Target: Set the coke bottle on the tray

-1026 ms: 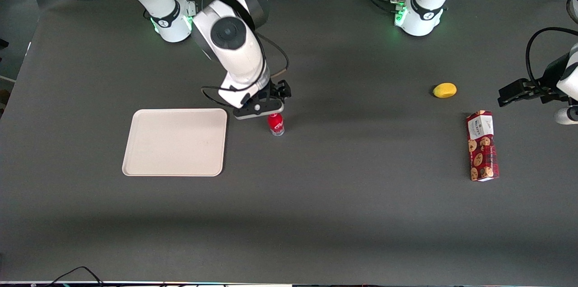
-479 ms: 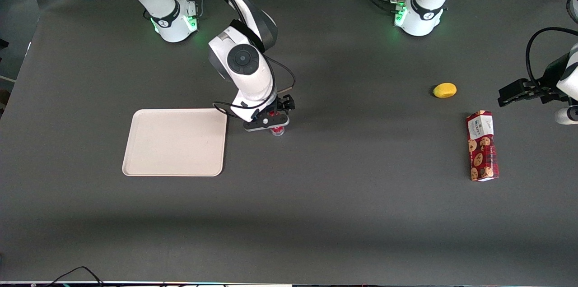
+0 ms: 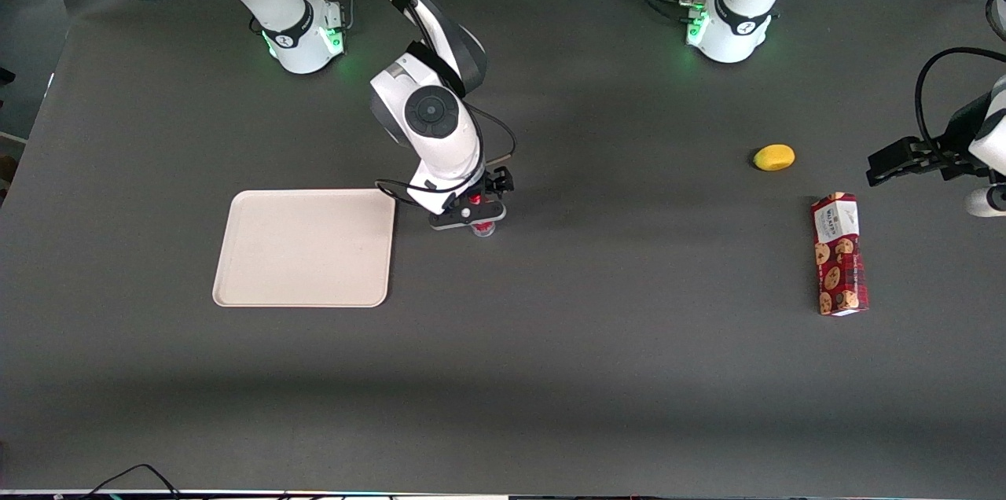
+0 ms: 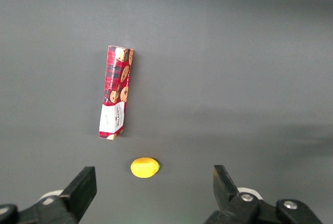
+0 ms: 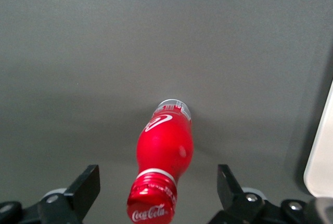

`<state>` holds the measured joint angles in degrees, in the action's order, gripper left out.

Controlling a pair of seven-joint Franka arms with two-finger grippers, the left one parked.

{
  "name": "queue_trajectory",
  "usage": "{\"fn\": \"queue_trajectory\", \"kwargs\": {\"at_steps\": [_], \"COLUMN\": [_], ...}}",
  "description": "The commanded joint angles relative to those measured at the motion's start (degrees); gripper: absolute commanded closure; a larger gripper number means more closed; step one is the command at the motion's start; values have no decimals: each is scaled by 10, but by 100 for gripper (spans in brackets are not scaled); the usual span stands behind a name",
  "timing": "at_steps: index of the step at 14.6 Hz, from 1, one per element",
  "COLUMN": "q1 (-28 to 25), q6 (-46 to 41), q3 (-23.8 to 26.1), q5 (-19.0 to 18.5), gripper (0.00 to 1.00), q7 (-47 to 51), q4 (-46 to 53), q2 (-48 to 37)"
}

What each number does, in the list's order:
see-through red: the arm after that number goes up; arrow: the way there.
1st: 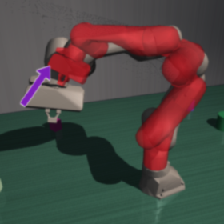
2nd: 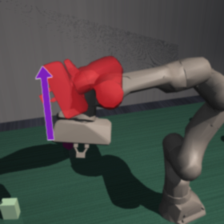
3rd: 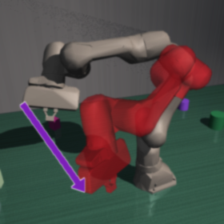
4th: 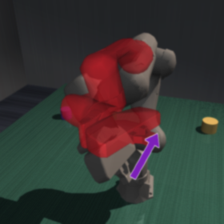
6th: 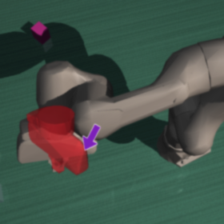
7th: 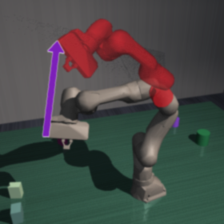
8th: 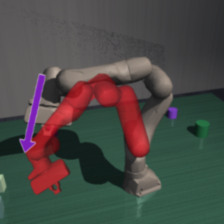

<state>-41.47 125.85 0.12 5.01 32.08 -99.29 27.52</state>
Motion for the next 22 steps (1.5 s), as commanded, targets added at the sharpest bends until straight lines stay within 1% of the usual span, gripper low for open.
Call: {"fn": "queue_trajectory", "kwargs": {"at_steps": [1,2,3,4,7,9,10,11,13,16,18,22], "q1": [-5,-5,-5,-5,-5,-5,-5,-5,-5,-5,-4,2], "q6": [9,11,11,11,12,12,12,12,12,6,-11,-142], "q3": [-2,-2,-2,-2,-2,-2,-2,-2,-2,-2,-3,-11], "q5": [6,6,6,5,4,4,4,2,-15,-17,-19,-21], "gripper": [0,2,7,17,54,88,100,100,100,100,100,100], "q7": [-4,-4,-4,-4,-4,-6,-11,-12,-12,-17,-38,-59], "q4": [-7,-7,-7,-6,-4,-4,-4,-3,-3,-2,5,82], "q2": [-2,0,0,0,3,2,2,2,1,-15,-36,-78]}}
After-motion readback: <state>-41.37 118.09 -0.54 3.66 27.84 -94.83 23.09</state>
